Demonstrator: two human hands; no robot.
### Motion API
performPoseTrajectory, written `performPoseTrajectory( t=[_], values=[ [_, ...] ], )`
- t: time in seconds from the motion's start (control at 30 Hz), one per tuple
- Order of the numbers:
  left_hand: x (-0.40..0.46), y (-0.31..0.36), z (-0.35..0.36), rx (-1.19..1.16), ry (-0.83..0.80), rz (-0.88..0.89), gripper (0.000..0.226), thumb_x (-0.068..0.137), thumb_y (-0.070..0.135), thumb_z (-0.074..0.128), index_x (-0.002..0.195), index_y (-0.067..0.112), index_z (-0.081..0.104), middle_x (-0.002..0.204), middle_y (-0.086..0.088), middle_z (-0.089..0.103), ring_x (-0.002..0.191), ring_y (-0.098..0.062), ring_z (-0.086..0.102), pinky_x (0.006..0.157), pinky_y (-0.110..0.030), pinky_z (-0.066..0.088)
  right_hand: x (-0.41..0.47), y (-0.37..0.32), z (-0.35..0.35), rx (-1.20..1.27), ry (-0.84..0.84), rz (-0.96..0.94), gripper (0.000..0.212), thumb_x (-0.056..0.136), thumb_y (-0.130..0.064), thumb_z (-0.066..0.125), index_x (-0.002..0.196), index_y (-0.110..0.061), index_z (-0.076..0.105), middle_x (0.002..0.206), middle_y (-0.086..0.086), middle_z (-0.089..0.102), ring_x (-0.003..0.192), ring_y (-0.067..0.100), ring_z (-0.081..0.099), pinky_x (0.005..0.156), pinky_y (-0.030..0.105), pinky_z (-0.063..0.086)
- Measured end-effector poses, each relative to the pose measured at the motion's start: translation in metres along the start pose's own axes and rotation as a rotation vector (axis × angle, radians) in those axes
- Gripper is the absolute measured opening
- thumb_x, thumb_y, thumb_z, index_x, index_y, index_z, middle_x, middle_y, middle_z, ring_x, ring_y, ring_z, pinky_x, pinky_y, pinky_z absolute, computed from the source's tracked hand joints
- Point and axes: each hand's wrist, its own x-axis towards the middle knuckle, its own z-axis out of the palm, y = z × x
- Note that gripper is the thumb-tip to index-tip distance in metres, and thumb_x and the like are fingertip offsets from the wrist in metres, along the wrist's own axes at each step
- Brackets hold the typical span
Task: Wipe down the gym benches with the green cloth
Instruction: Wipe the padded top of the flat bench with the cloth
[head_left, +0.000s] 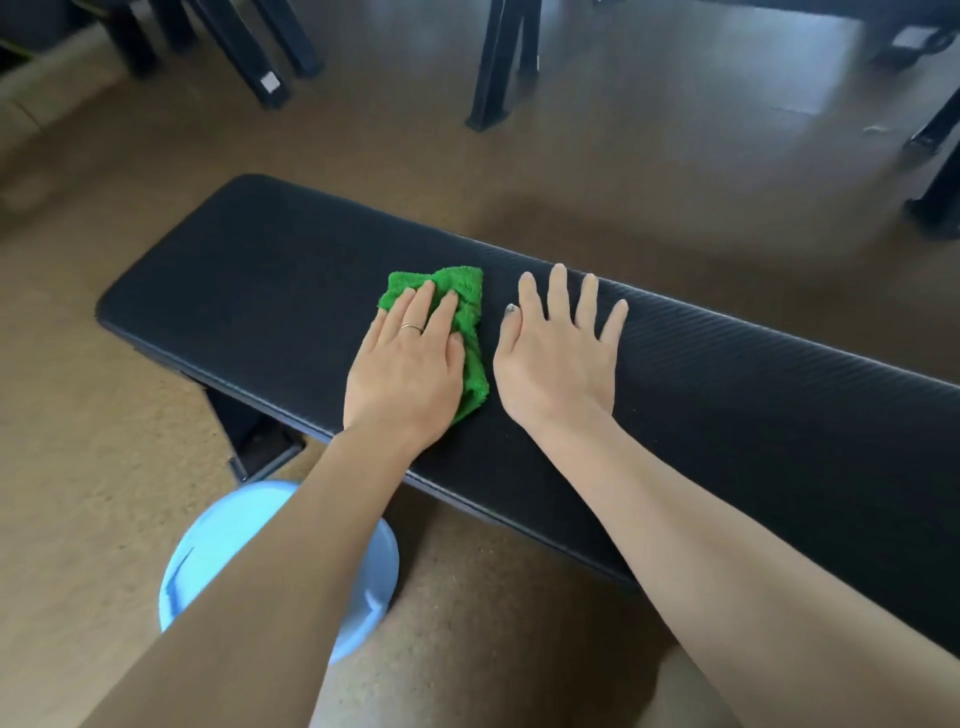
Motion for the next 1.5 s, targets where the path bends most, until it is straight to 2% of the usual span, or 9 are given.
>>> performPoseTrajectory(
  t=[0.33,0.53,0.73,0.87,1.0,1.13,1.27,1.33,1.5],
  values=[
    [0.064,-0.005,-0.001,-0.024,-0.035,0.122,0.054,0.112,0.035,0.017,0.165,0.025,0.020,0.173,0.001,0.013,0.160,-0.017,0.008,0.130,-0.036,0.006,0.002,0.000,0.007,0.003,0.090,0.012,0.057,0.110,-0.042,0.012,0.164,-0.027,0.024,0.172,0.003,0.016,0.159,0.031,0.007,0.126,0.059,0.002],
    [0.123,0.006,0.000,-0.001,-0.010,0.248,0.047,0.112,0.030,0.021,0.149,0.017,0.046,0.156,-0.006,0.047,0.145,-0.025,0.036,0.121,-0.038,0.023,0.003,-0.002,0.011,0.009,0.138,0.046,0.055,0.110,-0.042,0.014,0.162,-0.031,0.027,0.171,-0.001,0.020,0.159,0.027,0.010,0.127,0.055,0.004],
    [0.050,-0.018,0.001,-0.020,-0.024,0.372,0.054,0.110,0.033,0.025,0.160,0.015,0.035,0.167,-0.007,0.031,0.155,-0.024,0.025,0.127,-0.041,0.020,0.001,-0.002,0.011,0.086,0.219,0.110,0.061,0.105,-0.042,0.013,0.156,-0.028,0.044,0.166,-0.005,0.034,0.157,0.017,0.020,0.128,0.047,0.010],
    [-0.012,-0.044,-0.001,-0.004,-0.088,0.475,0.069,0.103,0.044,0.006,0.161,0.019,0.034,0.168,-0.003,0.030,0.157,-0.019,0.023,0.129,-0.040,0.017,-0.005,-0.003,0.010,0.061,0.204,0.107,0.066,0.103,-0.044,0.008,0.157,-0.026,0.041,0.167,-0.004,0.032,0.158,0.018,0.019,0.129,0.046,0.010],
    [0.017,-0.035,-0.004,-0.003,-0.082,0.490,0.057,0.110,0.040,0.016,0.162,0.022,0.030,0.170,-0.002,0.026,0.158,-0.019,0.019,0.130,-0.035,0.012,-0.002,-0.005,0.010,0.064,0.200,0.114,0.067,0.103,-0.045,0.006,0.158,-0.025,0.040,0.167,-0.003,0.032,0.157,0.018,0.019,0.129,0.047,0.011],
    [0.070,-0.011,0.001,-0.027,-0.071,0.441,0.053,0.112,0.034,0.023,0.163,0.022,0.026,0.172,0.000,0.021,0.159,-0.018,0.014,0.129,-0.036,0.012,0.002,-0.006,0.015,0.094,0.272,0.133,0.072,0.102,-0.045,0.005,0.152,-0.022,0.050,0.162,-0.001,0.041,0.155,0.018,0.027,0.128,0.047,0.015],
    [0.118,0.021,0.002,-0.077,-0.067,0.413,0.047,0.110,0.027,0.026,0.153,0.019,0.044,0.158,-0.004,0.045,0.149,-0.021,0.033,0.124,-0.037,0.022,0.005,-0.006,0.015,0.162,0.346,0.154,0.069,0.103,-0.040,0.009,0.140,-0.014,0.062,0.153,0.002,0.054,0.150,0.018,0.038,0.127,0.047,0.019],
    [0.119,0.026,0.001,-0.064,-0.060,0.400,0.045,0.110,0.027,0.026,0.149,0.018,0.048,0.154,-0.004,0.050,0.145,-0.022,0.037,0.123,-0.038,0.024,0.004,-0.006,0.015,0.183,0.382,0.153,0.068,0.104,-0.038,0.011,0.136,-0.012,0.064,0.148,0.003,0.059,0.147,0.019,0.043,0.127,0.046,0.022],
    [0.049,0.006,0.002,0.016,-0.063,0.437,0.054,0.110,0.033,0.023,0.163,0.021,0.027,0.171,-0.001,0.023,0.159,-0.019,0.015,0.130,-0.038,0.010,-0.001,-0.001,0.013,0.302,0.397,0.162,0.062,0.105,-0.034,0.017,0.140,-0.005,0.060,0.147,0.012,0.058,0.144,0.024,0.046,0.125,0.043,0.027]
  ],
)
